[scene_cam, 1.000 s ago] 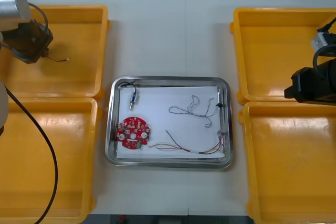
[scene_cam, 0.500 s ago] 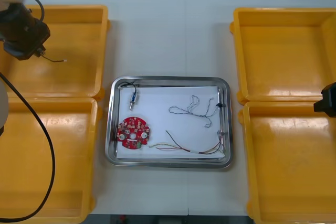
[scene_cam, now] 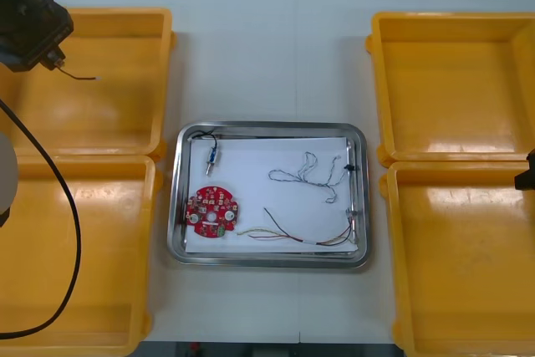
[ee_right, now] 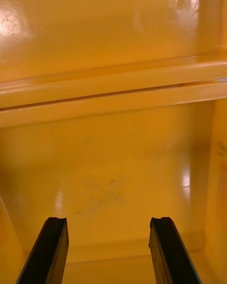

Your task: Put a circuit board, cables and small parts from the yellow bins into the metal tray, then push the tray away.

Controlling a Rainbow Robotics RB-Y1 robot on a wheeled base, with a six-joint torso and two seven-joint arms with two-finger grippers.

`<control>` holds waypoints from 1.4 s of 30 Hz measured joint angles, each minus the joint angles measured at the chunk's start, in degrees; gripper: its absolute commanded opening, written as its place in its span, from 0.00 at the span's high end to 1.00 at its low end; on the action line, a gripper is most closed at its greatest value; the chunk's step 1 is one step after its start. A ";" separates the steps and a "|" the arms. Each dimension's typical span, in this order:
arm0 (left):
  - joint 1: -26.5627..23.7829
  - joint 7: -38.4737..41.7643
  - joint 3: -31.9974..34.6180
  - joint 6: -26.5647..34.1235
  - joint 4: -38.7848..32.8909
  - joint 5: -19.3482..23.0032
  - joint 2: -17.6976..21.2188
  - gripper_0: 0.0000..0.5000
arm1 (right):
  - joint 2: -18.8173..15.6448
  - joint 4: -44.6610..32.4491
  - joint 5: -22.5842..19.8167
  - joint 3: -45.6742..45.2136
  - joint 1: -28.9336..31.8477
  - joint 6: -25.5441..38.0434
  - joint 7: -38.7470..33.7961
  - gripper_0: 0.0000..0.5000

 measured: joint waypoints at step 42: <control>9.80 -8.09 -24.53 7.00 -36.82 23.00 -3.64 1.00 | 0.00 1.27 -0.28 0.45 0.38 -3.62 3.48 0.00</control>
